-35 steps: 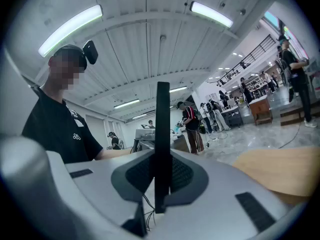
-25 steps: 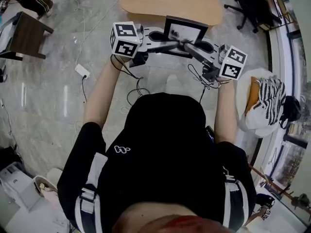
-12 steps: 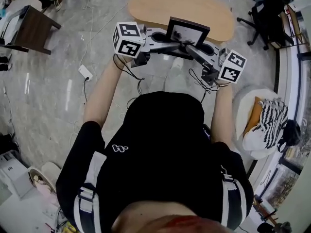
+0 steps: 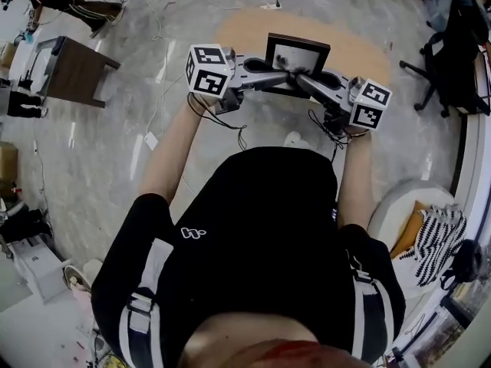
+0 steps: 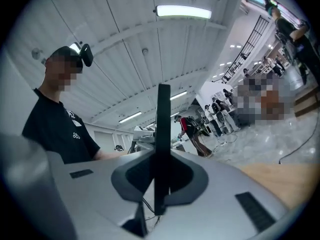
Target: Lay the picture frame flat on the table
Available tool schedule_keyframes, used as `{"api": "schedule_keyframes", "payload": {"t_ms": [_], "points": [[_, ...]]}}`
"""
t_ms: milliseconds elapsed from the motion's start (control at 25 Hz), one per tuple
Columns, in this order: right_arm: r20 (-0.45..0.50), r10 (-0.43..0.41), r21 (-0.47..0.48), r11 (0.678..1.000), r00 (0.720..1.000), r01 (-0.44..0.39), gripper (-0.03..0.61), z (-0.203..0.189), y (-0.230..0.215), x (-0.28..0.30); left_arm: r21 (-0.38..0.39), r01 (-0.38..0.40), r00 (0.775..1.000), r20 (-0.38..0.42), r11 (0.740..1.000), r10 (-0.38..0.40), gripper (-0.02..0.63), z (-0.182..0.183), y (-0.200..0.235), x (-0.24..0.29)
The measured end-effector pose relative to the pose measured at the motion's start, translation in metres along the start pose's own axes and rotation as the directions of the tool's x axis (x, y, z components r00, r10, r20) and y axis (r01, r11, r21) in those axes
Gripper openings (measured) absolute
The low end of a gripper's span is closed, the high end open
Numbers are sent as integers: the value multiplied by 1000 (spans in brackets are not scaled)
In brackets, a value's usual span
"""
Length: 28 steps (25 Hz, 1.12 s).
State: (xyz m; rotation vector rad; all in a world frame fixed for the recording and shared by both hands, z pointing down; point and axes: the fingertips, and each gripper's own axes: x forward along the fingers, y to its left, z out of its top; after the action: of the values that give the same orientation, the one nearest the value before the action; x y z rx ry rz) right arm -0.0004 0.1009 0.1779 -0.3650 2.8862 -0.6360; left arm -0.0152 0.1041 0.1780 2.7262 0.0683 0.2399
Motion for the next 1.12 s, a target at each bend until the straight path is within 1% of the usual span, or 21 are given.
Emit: {"api": "schedule_keyframes", "payload": {"t_ms": [80, 160, 320, 480, 640, 760, 840, 960, 1120], "points": [[3, 12, 8, 1000, 1000, -12, 41, 17, -36, -1, 1, -14, 1000, -1, 1000, 14, 18, 16, 35, 9], [-13, 14, 22, 1000, 1000, -14, 41, 25, -69, -2, -12, -20, 1000, 7, 1000, 20, 18, 24, 67, 16], [-69, -2, 62, 998, 998, 6, 41, 37, -140, 21, -73, -41, 997, 58, 996, 46, 20, 34, 143, 7], [-97, -16, 116, 993, 995, 28, 41, 27, -172, 29, -140, -51, 996, 68, 989, 61, 23, 24, 175, 5], [-101, -58, 199, 977, 993, 78, 41, 9, -197, 35, -232, -19, 998, 51, 973, 31, 25, 7, 202, 4], [-105, -107, 279, 951, 989, 133, 41, -14, -223, 31, -314, -1, 999, 31, 949, 11, 29, -16, 226, 11], [-113, -143, 331, 928, 983, 173, 41, -33, -247, 27, -375, -2, 1000, 18, 927, 10, 34, -35, 250, 18], [-136, -196, 407, 883, 971, 235, 41, -65, -283, 28, -476, 3, 1000, 7, 880, 0, 44, -70, 287, 23], [-155, -234, 499, 820, 960, 280, 41, -116, -316, 22, -571, 6, 1000, -17, 821, -18, 51, -122, 319, 34]]}}
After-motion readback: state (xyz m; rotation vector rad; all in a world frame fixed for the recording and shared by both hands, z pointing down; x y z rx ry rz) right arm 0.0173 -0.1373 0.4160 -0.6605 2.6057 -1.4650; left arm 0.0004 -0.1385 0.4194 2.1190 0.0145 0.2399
